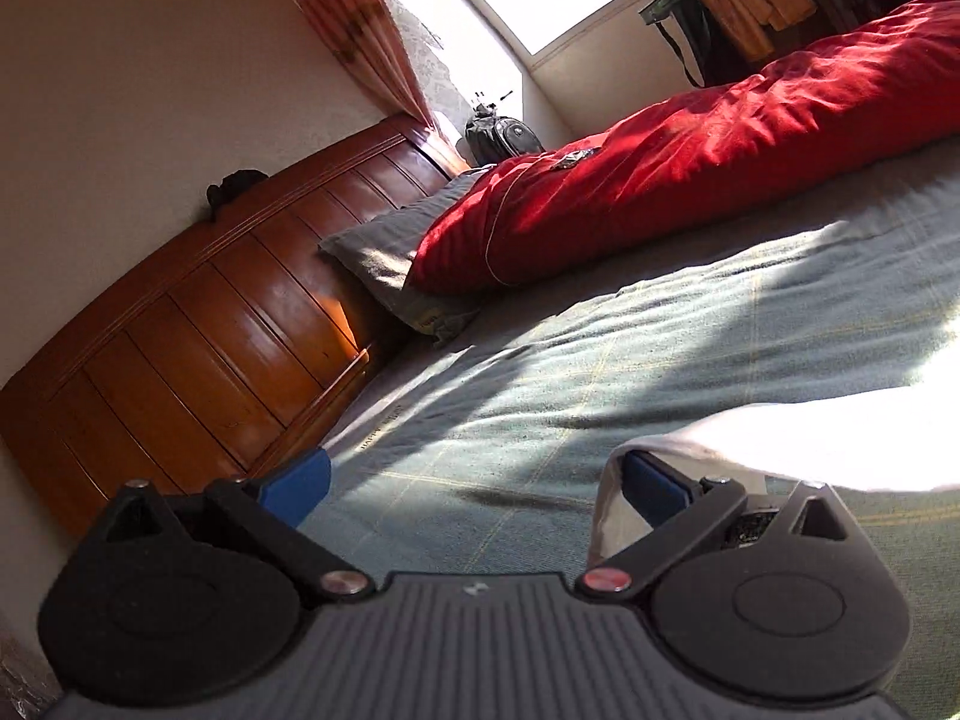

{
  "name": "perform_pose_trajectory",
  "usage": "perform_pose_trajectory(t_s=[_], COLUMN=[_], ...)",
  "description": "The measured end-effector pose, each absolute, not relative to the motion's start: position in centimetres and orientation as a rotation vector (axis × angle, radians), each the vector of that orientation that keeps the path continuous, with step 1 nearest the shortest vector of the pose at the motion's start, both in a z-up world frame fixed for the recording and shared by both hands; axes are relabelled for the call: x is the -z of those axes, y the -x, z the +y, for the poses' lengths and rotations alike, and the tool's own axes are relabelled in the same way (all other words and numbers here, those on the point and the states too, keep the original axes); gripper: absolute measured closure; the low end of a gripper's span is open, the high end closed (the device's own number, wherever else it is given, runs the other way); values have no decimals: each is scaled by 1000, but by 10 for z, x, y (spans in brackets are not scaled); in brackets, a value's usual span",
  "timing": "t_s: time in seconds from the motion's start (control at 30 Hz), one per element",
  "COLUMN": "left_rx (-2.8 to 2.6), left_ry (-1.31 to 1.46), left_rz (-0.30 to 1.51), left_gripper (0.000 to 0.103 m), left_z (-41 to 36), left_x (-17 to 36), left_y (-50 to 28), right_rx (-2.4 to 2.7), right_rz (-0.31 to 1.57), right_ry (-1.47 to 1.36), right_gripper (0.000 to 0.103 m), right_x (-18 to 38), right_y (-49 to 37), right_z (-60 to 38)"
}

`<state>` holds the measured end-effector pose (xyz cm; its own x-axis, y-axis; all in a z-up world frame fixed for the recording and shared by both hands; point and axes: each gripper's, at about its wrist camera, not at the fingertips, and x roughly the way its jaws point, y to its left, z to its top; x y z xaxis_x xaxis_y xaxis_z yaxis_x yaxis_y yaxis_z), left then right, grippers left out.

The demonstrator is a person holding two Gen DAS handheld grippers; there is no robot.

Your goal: Fold clothes

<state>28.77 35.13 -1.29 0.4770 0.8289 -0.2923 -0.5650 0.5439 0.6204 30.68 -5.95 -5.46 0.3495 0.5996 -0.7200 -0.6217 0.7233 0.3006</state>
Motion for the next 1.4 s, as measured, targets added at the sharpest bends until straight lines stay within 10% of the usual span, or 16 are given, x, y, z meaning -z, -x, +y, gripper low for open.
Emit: perform_pose_trajectory(t_s=[0.37,0.87,1.4], left_rx=[-860,-250,-270], left_ry=[-638,526,648], left_rz=[637,620,555], left_gripper=[0,0,1], left_z=[336,393,446], left_x=[30,41,88], left_y=[-244,-187,-256], right_rx=[-792,-791,-804], right_rz=[904,923,921], right_ry=[26,20,-8], right_gripper=[0,0,0], right_x=[50,55,64], right_y=[-304,-307,-317], right_z=[-61,-61,-66])
